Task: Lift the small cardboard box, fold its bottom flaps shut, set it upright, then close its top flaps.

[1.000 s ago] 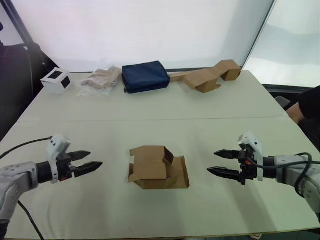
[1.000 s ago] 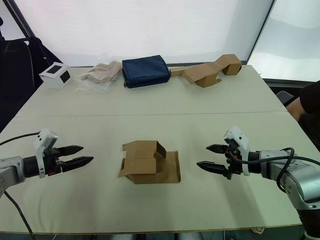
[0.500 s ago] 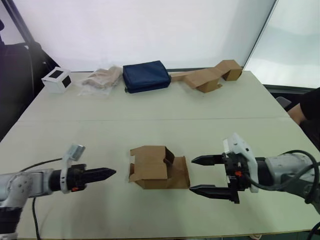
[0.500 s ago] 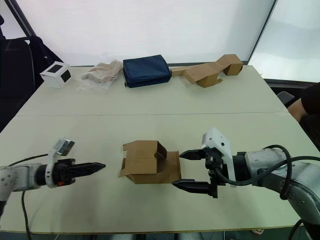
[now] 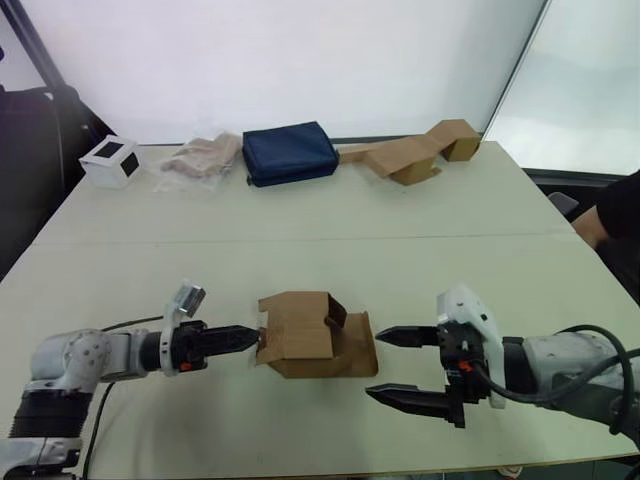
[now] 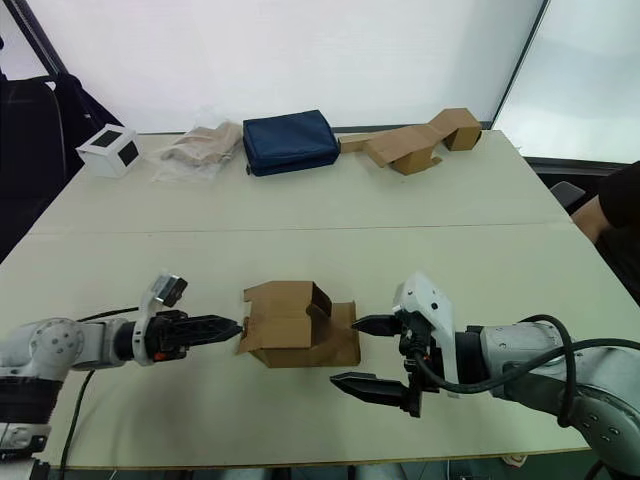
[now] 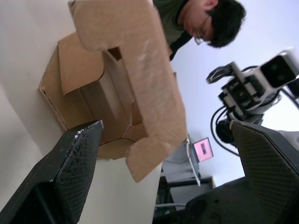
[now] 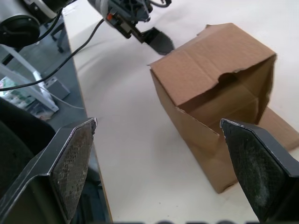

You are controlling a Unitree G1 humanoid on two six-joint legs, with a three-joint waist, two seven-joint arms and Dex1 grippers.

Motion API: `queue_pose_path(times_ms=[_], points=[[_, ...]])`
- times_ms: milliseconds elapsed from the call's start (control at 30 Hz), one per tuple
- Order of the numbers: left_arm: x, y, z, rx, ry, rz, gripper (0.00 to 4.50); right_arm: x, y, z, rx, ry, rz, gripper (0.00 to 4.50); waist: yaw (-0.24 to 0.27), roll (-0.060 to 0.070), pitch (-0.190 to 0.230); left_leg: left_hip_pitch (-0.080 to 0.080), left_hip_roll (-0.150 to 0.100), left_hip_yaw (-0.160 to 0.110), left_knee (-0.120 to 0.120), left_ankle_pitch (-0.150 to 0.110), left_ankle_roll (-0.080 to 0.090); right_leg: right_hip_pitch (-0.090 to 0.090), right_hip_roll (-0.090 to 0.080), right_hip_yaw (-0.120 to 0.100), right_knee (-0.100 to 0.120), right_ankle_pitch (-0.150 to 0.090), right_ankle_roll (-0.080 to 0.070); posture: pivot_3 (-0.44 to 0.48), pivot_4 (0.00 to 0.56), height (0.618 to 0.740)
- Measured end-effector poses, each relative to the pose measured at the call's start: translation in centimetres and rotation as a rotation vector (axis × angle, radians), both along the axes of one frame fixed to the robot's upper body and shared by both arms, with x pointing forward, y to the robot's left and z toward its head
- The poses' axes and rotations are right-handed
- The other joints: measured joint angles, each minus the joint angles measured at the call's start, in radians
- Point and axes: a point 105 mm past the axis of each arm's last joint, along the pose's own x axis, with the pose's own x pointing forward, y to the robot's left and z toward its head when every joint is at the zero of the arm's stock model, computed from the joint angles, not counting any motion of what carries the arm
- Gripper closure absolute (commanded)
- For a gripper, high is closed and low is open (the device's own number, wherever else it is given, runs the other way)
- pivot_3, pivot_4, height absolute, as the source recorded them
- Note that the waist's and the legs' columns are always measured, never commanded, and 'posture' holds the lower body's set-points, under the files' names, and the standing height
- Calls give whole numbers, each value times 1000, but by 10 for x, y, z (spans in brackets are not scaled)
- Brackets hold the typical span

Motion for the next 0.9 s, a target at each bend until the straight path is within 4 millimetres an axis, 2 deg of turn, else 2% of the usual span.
queue_pose_path(times_ms=[267,467,800,900], points=[[3,-12,-15,-17,3,-27,15,-8,5,10,4,28,27,19,2,0,0,0,0,0,0,0,0,0,0,0,0,0,0,0,150,740],[23,-18,-10,-50,-39,-13,15,-6,5,14,12,21,1,19,4,0,0,0,0,0,0,0,0,0,0,0,-1,0,0,0,150,740],[25,-28,-5,-63,-53,-82,15,-4,6,14,23,20,-30,19,2,0,0,0,0,0,0,0,0,0,0,0,0,0,0,0,150,740],[26,-40,-3,-79,-59,-120,15,-5,7,12,25,32,-29,19,4,0,0,-1,0,0,0,0,0,0,0,0,-1,0,0,0,150,740]])
